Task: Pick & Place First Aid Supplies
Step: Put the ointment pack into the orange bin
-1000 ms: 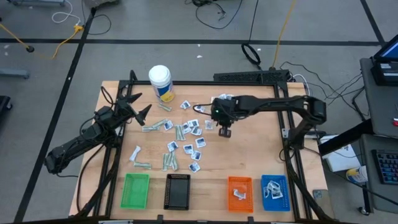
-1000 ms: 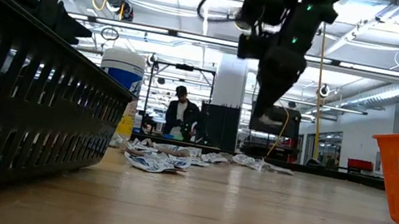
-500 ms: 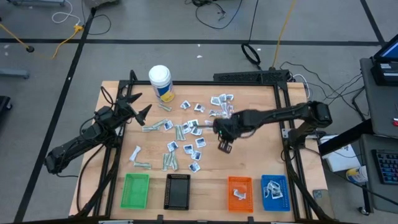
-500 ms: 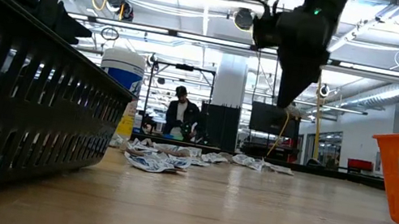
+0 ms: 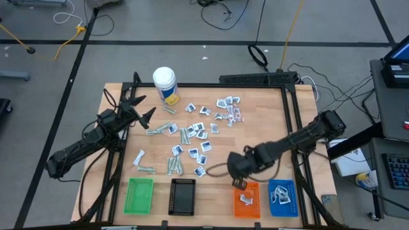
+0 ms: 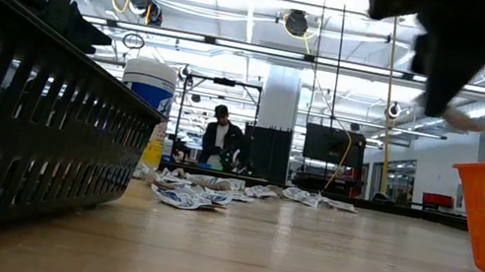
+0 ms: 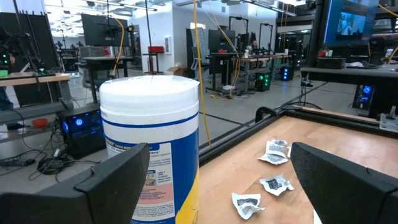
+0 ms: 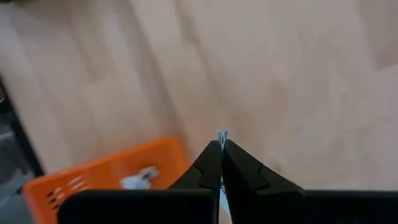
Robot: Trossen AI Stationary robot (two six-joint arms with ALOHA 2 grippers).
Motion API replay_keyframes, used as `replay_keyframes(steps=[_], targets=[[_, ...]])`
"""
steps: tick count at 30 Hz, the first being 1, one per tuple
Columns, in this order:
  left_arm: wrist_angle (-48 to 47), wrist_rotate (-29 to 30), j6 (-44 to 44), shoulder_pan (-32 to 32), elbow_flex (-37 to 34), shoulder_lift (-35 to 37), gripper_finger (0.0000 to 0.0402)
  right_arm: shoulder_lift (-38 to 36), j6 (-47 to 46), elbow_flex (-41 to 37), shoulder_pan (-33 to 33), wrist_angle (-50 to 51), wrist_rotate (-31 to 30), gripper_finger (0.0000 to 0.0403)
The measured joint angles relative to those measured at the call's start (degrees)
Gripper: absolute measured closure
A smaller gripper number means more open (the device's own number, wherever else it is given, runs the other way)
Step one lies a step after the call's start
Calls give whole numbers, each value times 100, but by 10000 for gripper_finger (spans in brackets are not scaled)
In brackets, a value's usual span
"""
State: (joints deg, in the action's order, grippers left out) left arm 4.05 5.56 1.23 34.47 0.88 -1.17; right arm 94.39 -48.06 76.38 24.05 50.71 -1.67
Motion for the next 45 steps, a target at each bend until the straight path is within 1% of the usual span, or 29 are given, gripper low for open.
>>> replay_keyframes(steps=[8, 12, 16, 19, 25, 28, 35, 37, 39, 45], targets=[[0, 0, 0, -1, -2, 0, 5, 0, -1287, 0, 836, -11, 22, 401], [0, 0, 0, 1, 0, 0, 5, 0, -1723, 0, 1138, -85, 20, 401], [0, 0, 0, 1, 0, 0, 5, 54, -1741, -25, 1336, -347, -31, 401], [1, 0, 0, 1, 0, 0, 5, 233, -1735, -133, 1424, -615, -131, 401], [1, 0, 0, -1, -1, 0, 5, 503, -1733, -592, 1532, -1480, -90, 401], [1, 0, 0, 1, 0, 0, 5, 600, -1730, -805, 1546, -1928, 36, 401], [0, 0, 0, 1, 0, 0, 5, 599, -1697, -953, 1503, -2056, 173, 399], [2, 0, 0, 1, -1, 0, 5, 599, -1521, -953, 1502, -2122, 186, 389], [0, 0, 0, 1, 0, 0, 5, 599, -1416, -953, 1502, -2144, 188, 369], [0, 0, 0, -1, 0, 0, 5, 526, -1295, -953, 1496, -2189, 163, 283]])
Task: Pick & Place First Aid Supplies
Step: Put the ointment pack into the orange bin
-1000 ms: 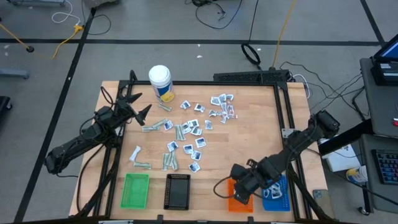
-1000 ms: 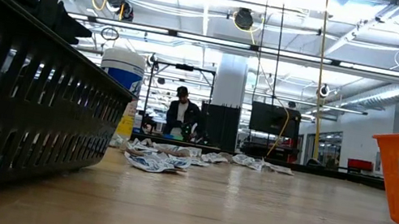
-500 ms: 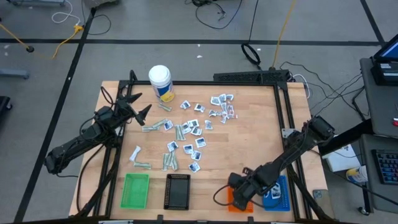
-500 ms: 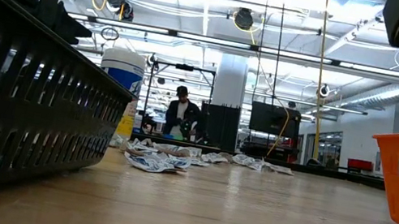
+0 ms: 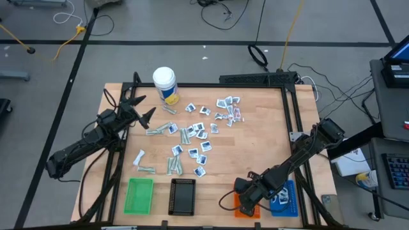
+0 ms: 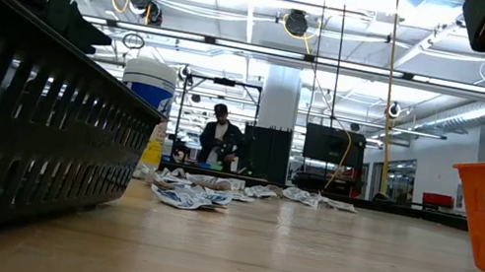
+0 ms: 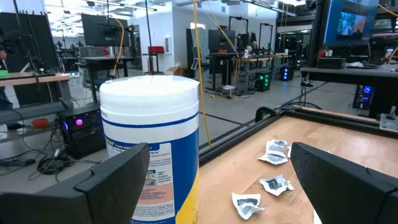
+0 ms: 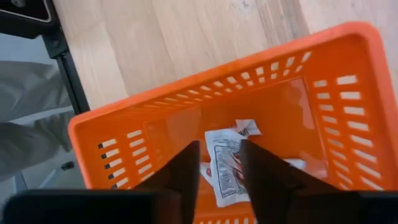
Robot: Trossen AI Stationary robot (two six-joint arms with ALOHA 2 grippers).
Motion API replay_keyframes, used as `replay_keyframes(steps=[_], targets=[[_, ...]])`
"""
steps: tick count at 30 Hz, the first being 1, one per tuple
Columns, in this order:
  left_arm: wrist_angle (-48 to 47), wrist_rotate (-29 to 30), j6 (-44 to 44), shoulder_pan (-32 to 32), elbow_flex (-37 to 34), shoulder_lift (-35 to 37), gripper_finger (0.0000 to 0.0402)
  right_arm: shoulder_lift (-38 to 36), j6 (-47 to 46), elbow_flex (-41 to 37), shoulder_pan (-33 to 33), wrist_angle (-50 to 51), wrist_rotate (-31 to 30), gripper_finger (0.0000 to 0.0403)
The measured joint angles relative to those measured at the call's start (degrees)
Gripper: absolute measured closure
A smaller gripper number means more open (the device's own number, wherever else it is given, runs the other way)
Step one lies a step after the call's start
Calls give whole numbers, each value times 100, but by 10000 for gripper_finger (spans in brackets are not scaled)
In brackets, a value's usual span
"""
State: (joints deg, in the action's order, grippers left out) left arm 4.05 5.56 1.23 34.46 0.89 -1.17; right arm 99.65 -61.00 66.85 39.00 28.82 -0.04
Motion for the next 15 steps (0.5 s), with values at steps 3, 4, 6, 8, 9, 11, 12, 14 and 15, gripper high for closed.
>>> replay_keyframes(steps=[3, 4, 6, 8, 9, 11, 12, 14, 15], targets=[[1, 0, 0, 2, -1, 0, 5, -6, 57, 0, -2, 9, 10, 245], [0, 0, 0, 0, 0, 0, 5, -26, 69, 0, -4, 11, 17, 234], [1, 0, 0, 1, -1, 0, 5, -106, 200, -2, -15, 32, 24, 217], [2, 1, 0, 1, 0, 0, 5, -216, 343, -2, -74, 24, 31, 204], [0, 0, 0, 0, -1, 0, 5, -273, 409, -2, -110, 47, 24, 200], [1, 0, 0, 0, 0, 0, 5, -400, 619, -2, -205, 94, 12, 195], [0, 0, 0, 2, -2, 0, 5, -468, 731, -2, -256, 97, 11, 193], [0, 0, 0, 2, 0, 0, 5, -599, 1007, -2, -364, 187, 11, 193], [0, 0, 0, 0, 0, 0, 5, -657, 1168, -2, -425, 228, 13, 193]])
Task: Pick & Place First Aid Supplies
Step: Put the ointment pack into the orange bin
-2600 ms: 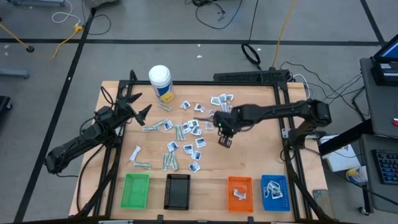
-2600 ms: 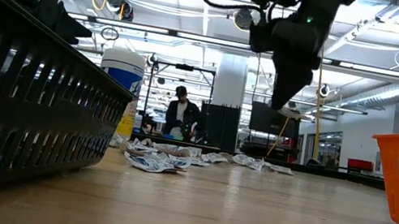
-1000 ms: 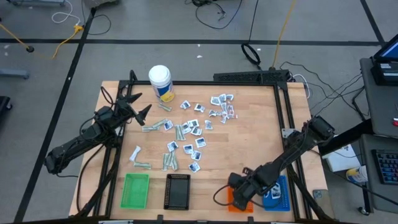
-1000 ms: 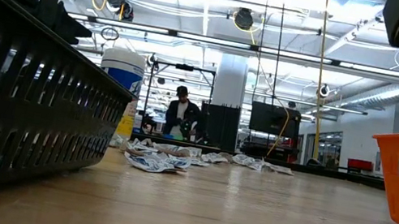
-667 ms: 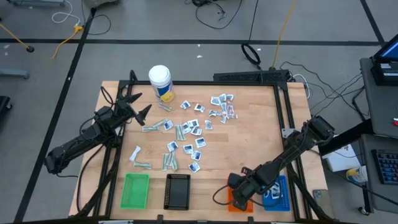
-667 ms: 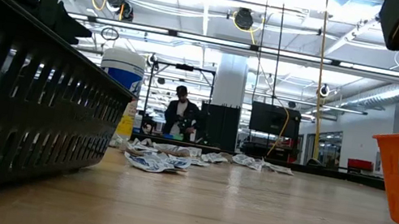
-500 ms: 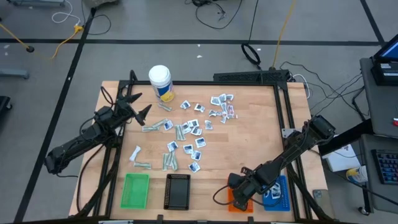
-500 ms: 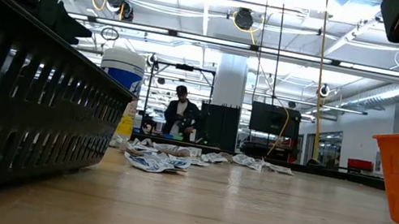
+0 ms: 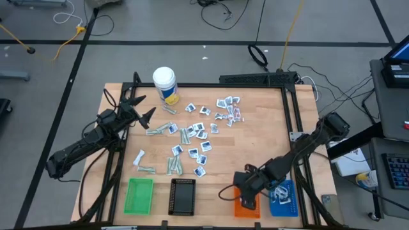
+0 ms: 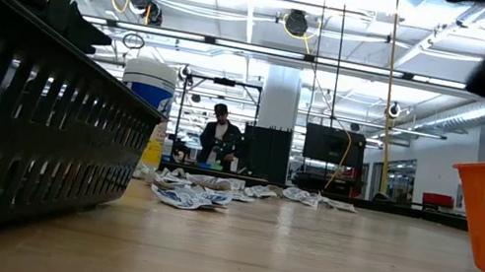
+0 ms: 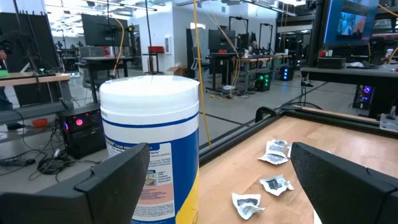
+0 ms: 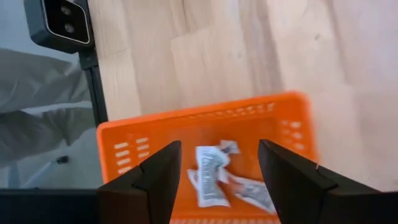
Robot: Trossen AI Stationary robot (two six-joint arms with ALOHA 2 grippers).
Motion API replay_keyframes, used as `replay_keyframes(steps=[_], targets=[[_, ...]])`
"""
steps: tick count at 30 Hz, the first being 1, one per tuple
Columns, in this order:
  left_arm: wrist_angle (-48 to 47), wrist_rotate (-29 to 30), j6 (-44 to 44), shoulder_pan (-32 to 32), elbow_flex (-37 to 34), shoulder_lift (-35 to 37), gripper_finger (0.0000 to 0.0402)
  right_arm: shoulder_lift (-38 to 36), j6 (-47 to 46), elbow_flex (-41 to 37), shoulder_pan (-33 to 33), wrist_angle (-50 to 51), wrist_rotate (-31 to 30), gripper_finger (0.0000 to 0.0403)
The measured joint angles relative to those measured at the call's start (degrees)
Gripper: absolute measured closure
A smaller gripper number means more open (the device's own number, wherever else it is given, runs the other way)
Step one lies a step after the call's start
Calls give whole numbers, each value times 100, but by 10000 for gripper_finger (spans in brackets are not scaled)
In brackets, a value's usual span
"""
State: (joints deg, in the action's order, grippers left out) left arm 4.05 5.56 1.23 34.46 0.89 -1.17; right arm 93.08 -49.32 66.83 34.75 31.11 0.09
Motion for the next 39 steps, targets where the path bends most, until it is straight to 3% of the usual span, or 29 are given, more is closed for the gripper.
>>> replay_keyframes(steps=[12, 24, 39], targets=[[0, 0, 0, 1, 0, 0, 5, -454, 1403, 0, -941, 700, 15, 193], [0, 0, 0, -1, 0, 0, 5, -450, 3215, 2, -2848, 1648, -6, 193], [1, 0, 0, -1, -1, 0, 5, -450, 5400, 2, -5364, 1716, -6, 193]])
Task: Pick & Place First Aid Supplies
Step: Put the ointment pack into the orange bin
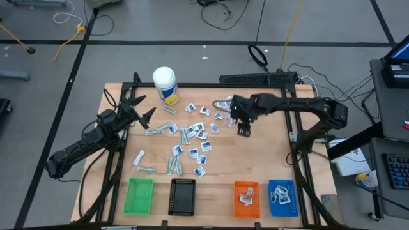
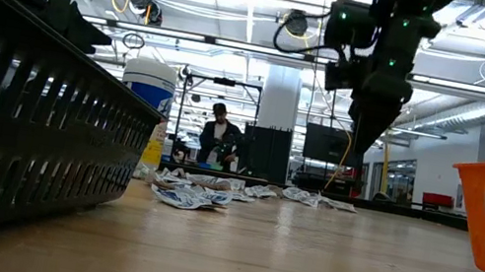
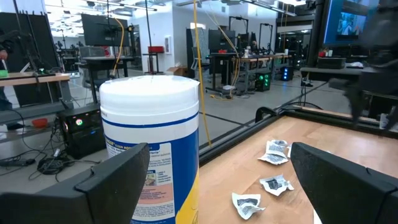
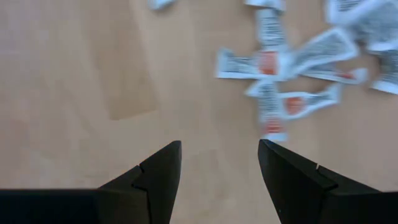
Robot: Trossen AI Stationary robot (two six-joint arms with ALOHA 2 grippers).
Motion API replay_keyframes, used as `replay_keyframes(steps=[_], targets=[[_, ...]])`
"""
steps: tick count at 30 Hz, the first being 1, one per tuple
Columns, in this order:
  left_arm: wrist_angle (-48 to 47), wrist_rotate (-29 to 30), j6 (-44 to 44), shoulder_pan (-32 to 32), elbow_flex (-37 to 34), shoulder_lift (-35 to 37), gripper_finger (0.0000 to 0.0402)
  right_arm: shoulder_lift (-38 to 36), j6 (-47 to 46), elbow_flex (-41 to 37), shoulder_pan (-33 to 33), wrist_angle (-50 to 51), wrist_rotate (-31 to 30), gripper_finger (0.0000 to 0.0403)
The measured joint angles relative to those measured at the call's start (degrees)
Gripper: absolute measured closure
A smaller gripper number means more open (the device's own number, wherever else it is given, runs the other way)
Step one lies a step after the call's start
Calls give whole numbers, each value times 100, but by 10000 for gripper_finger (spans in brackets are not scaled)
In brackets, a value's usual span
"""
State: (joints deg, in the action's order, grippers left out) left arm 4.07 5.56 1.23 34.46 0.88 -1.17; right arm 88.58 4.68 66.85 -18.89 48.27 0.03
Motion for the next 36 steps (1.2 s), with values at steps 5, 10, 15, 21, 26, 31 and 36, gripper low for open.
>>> replay_keyframes(steps=[5, 10, 15, 21, 26, 31, 36], targets=[[0, 0, 0, 0, -2, 0, 5, 0, 652, 0, -614, -13, -2, 193], [0, 0, 0, 0, 1, 0, 5, 65, 879, 0, -876, -45, 0, 193], [-1, 0, 0, 2, 1, 0, 5, 293, 1088, -95, -880, -364, 4, 193], [-1, 0, 0, 2, -2, 0, 5, 350, 1125, -611, -880, -1015, 5, 193], [-1, 0, 0, 1, 1, 0, 5, 356, 1127, -1078, -880, -1568, 20, 193], [-1, 0, 0, 0, 1, 0, 5, 505, 1165, -1333, -880, -2054, 20, 193], [-1, 0, 0, 1, 1, 0, 5, 694, 1168, -1344, -938, -2168, 31, 194]])
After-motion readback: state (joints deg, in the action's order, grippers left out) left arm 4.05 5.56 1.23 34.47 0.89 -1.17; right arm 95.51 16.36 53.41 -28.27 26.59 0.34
